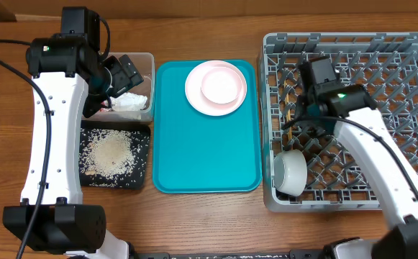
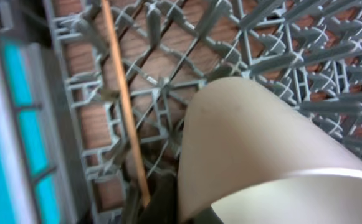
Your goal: Sort waste into correct bins and load items into the dishwasher
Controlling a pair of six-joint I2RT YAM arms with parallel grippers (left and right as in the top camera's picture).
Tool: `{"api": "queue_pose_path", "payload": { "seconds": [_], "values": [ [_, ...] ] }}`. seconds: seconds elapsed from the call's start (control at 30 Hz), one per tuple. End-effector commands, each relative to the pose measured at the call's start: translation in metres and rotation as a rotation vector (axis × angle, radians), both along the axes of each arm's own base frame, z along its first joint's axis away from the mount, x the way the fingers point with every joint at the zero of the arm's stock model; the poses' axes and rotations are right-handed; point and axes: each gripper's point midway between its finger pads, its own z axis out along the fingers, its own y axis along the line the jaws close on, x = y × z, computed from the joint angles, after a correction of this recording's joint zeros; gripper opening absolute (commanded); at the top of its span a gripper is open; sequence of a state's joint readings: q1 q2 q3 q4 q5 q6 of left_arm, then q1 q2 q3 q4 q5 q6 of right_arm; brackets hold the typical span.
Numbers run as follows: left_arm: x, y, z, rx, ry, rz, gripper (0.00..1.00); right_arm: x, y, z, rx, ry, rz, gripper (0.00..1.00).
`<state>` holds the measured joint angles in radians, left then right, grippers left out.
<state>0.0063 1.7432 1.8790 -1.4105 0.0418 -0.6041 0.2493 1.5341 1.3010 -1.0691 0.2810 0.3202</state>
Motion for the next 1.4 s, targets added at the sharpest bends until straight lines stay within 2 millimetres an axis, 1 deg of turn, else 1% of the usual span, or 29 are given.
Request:
{"api": "queue_pose_path", "payload": {
  "seconds": [0.0,0.07,0.1,0.13,0.2,0.33,0.4,0.5,0.63,0.73,0.8,0.9,1.07,1.13,1.2,1.37],
  "values": [
    [0.001,-0.002,0.007,-0.001,-0.022,-0.005,1.00,0.003,0.020,0.059,0.133,-0.146,0.081,0.04],
    [0.001,-0.003,0.007,-0.001,-0.022,-0.005,1.00,-0.004,0.030,0.077,0.200,-0.185,0.121,0.04],
    [0.001,-0.003,0.007,-0.001,-0.022,-0.005,1.00,-0.010,0.040,0.087,0.247,-0.203,0.173,0.04],
    [0.001,-0.002,0.007,-0.001,-0.022,-0.005,1.00,-0.014,0.046,0.091,0.276,-0.208,0.209,0.04],
    [0.001,-0.003,0.007,-0.001,-0.022,-0.005,1.00,-0.026,0.068,0.103,0.373,-0.210,0.336,0.04],
    [0.001,-0.003,0.007,-0.001,-0.022,-0.005,1.00,-0.041,0.096,0.108,0.505,-0.183,0.503,0.04],
    [0.001,-0.003,0.007,-0.001,-0.022,-0.005,1.00,-0.045,0.107,0.109,0.575,-0.166,0.575,0.04],
    [0.001,-0.003,0.007,-0.001,-0.022,-0.005,1.00,-0.045,0.115,0.109,0.674,-0.150,0.648,0.04],
    [0.001,-0.002,0.007,-0.001,-0.022,-0.005,1.00,-0.041,0.119,0.105,0.810,-0.135,0.732,0.04],
    [0.001,-0.003,0.007,-0.001,-0.022,-0.005,1.00,-0.033,0.117,0.098,0.918,-0.128,0.774,0.04],
    [0.001,-0.003,0.007,-0.001,-0.022,-0.005,1.00,-0.025,0.112,0.088,0.968,-0.119,0.773,0.04],
    [0.001,-0.003,0.007,-0.001,-0.022,-0.005,1.00,-0.013,0.105,0.071,1.034,-0.114,0.779,0.04],
    [0.001,-0.002,0.007,-0.001,-0.022,-0.005,1.00,0.003,0.093,0.036,1.126,-0.086,0.758,0.04],
    [0.001,-0.003,0.007,-0.001,-0.022,-0.005,1.00,0.008,0.091,0.022,1.160,-0.078,0.758,0.04],
    [0.001,-0.002,0.007,-0.001,-0.022,-0.005,1.00,0.010,0.090,0.012,1.185,-0.073,0.759,0.04],
    [0.001,-0.002,0.007,-0.001,-0.022,-0.005,1.00,0.010,0.091,-0.006,1.218,-0.049,0.768,0.04]
  ]
}}
